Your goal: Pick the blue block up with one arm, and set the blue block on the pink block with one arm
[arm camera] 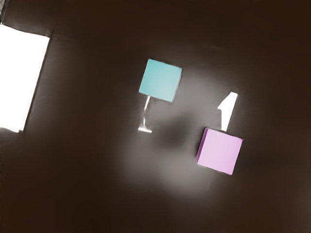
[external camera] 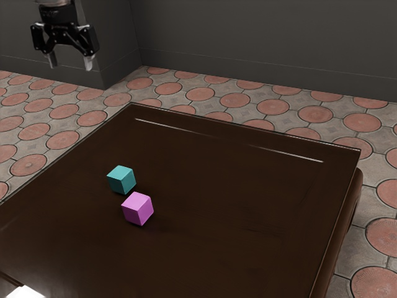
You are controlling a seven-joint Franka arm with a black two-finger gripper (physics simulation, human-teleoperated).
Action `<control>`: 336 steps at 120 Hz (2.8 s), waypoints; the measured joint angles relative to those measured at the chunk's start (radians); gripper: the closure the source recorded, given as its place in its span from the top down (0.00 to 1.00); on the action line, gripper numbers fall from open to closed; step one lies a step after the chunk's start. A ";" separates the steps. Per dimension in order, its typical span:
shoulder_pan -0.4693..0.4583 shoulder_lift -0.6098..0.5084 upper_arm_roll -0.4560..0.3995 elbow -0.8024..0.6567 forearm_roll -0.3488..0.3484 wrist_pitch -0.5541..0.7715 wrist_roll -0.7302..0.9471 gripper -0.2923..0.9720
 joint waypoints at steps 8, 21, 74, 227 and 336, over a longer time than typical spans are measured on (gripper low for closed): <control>0.000 0.000 0.000 0.000 0.001 -0.010 -0.015 0.77; 0.009 -0.056 -0.009 0.163 -0.004 -0.027 -0.039 0.77; -0.027 -0.110 -0.006 0.010 -0.016 -0.006 -0.107 0.77; -0.032 0.460 0.168 -0.343 -0.034 0.775 0.576 0.77; -0.034 0.418 0.160 -0.445 -0.059 0.834 0.472 0.77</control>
